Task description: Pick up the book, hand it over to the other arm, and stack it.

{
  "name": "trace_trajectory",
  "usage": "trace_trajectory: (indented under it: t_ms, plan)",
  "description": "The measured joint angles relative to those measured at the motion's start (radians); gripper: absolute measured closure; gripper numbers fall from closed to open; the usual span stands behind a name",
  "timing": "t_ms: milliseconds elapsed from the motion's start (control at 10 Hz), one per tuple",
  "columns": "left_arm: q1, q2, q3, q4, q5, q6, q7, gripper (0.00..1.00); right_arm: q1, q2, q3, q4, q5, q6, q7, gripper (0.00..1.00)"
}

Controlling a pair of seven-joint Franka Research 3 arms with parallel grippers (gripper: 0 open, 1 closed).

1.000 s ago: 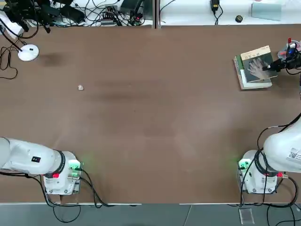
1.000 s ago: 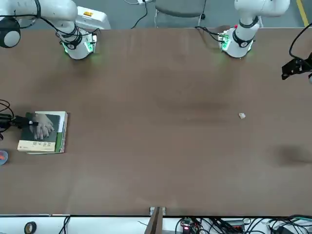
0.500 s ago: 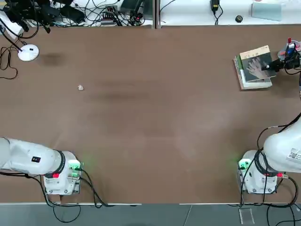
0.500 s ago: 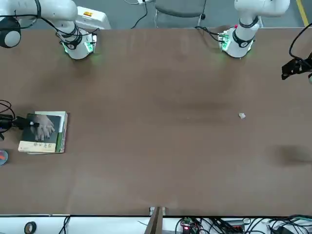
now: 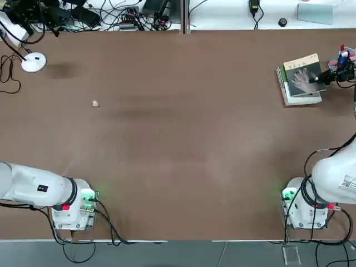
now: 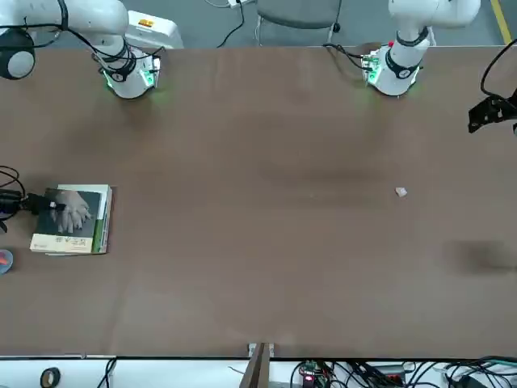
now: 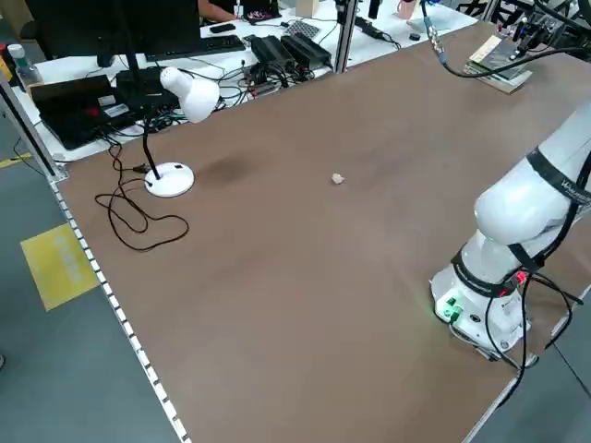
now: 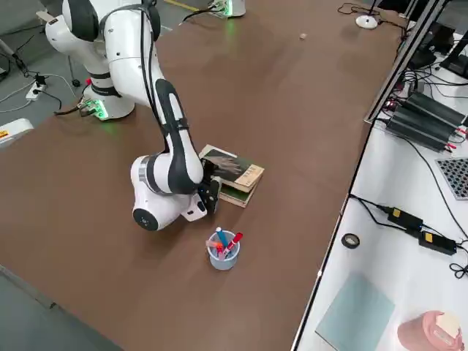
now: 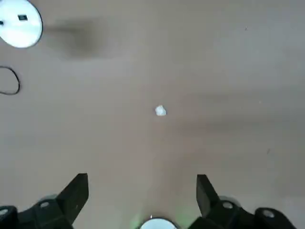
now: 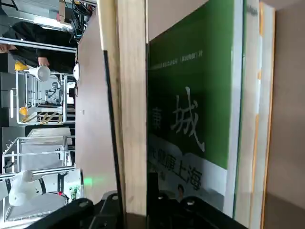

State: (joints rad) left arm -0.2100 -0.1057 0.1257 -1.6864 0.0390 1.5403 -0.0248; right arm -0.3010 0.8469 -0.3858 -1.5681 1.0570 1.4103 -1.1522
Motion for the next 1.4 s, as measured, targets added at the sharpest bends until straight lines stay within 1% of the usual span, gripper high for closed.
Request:
trace_trajectory:
  t_ms: [400,1400]
  plan:
    - [0.000,0.000,0.000,0.004,0.000,0.030,0.000,0.00,0.000,0.000,0.000,-0.001,0.000,0.002,0.000,0.85]
    - [-0.001,0.000,-0.002,0.008,0.000,0.031,0.001,0.00,0.000,0.000,0.000,-0.017,0.000,0.009,-0.014,0.85]
